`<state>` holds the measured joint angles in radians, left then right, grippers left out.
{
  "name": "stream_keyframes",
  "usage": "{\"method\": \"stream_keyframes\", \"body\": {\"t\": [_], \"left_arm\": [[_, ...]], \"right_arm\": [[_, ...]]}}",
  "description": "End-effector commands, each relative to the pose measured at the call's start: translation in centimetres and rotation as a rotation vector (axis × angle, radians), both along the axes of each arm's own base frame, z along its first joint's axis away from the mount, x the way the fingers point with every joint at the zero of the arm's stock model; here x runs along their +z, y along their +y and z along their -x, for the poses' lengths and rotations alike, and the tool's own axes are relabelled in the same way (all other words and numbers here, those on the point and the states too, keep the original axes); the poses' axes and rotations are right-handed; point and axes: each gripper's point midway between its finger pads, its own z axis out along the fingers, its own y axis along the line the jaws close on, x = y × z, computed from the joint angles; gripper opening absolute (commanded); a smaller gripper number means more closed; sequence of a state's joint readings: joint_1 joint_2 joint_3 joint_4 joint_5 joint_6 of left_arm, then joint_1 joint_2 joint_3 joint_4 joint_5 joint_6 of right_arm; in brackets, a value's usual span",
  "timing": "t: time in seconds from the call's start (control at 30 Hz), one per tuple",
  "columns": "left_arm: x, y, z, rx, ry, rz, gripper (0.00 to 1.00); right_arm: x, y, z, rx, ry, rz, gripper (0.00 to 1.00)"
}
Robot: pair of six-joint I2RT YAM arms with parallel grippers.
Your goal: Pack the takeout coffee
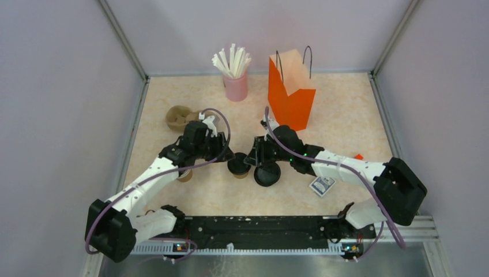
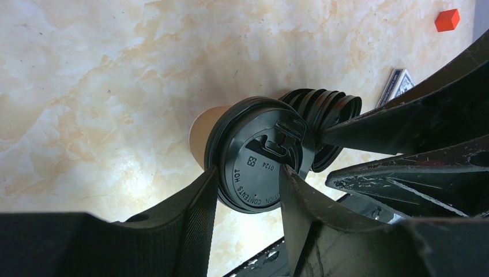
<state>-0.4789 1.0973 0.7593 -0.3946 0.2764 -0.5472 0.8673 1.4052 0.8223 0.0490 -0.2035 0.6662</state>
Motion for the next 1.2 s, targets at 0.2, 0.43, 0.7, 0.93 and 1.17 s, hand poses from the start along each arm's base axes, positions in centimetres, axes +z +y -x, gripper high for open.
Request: {"method": "stream_keyframes", "body": {"t": [0.2, 0.43, 0.7, 0.93, 1.17], "left_arm": [[-0.2, -0.2, 0.1, -0.03, -0.038, 0.015, 0.45], [-0.4, -0.6, 0.4, -0.042, -0.03, 0.036, 0.4], [-1.4, -0.4, 0.7, -0.037, -0.01, 0.034, 0.34], [-2.7, -0.2, 1.3, -0.031, 0.016, 0.033, 0.33], [-3.8, 0.3, 1.9, -0.01, 0.048, 0.021, 0.33]], "right_arm": [[1.6, 1.3, 0.4, 0.023, -0.017, -0.094, 0.39], [1.2, 1.5, 0.1, 0.018, -0.014, -0.085, 0.36], [-1.4, 1.3, -0.6, -0.004, -0.003, -0.008, 0.35], [-4.1, 0.3, -0.1, -0.027, 0.037, 0.029, 0.33], [-4.7, -0.1, -0.2, -0.036, 0.032, 0.052, 0.32]]}}
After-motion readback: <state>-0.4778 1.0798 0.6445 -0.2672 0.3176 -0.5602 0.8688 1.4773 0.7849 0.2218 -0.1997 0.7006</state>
